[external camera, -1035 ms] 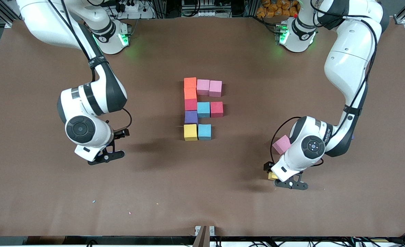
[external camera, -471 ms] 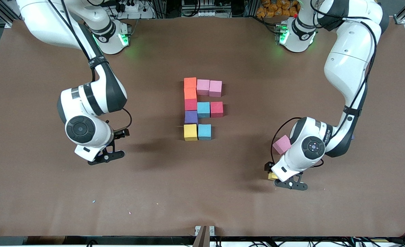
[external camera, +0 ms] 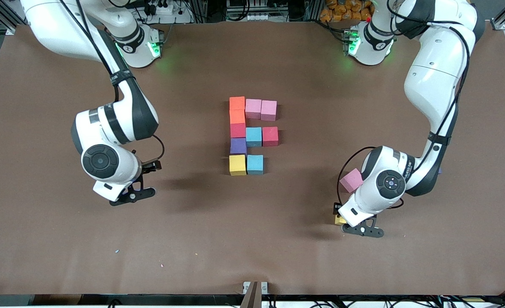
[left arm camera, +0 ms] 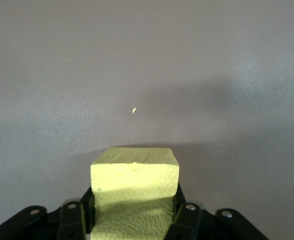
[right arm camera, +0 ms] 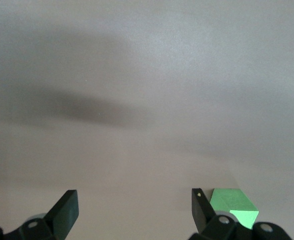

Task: Arrange 11 blocks into digit 3
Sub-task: 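Lower the left gripper onto the loose yellow cube and grasp it, then carry the yellow cube with the left gripper to the shape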

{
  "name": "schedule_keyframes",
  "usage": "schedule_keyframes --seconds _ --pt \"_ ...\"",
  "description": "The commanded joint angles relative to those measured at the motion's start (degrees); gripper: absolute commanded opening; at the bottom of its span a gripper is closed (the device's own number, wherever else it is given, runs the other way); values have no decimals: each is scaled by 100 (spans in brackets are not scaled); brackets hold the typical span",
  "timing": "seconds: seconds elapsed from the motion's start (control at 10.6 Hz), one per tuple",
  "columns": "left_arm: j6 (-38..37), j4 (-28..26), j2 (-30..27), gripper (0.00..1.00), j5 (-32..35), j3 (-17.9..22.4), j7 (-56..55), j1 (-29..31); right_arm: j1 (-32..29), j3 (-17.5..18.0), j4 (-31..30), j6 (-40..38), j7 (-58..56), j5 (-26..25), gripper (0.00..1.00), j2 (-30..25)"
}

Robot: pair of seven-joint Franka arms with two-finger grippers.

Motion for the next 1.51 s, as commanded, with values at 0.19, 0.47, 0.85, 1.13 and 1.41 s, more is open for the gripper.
schedule_keyframes --seconds 0.19,0.47,0.85,1.13,1.41 --pt "-55 28 -142 20 -273 -107 -1242 -83 -28 16 -141 -18 -73 80 100 -147" --pt "-791 19 -388 17 -273 -283 -2646 -188 -28 16 -132 -18 -73 80 100 -147" --pt "-1286 1 -547 14 -255 -722 -5211 -259 -37 16 -132 -18 -73 71 100 -147" --pt "-1286 -7 -530 14 -176 -767 -7006 -566 -37 16 -132 -18 -73 71 100 -155" --pt "-1251 -25 -538 14 -168 -767 -8729 -803 -37 16 -132 -18 -73 80 100 -155"
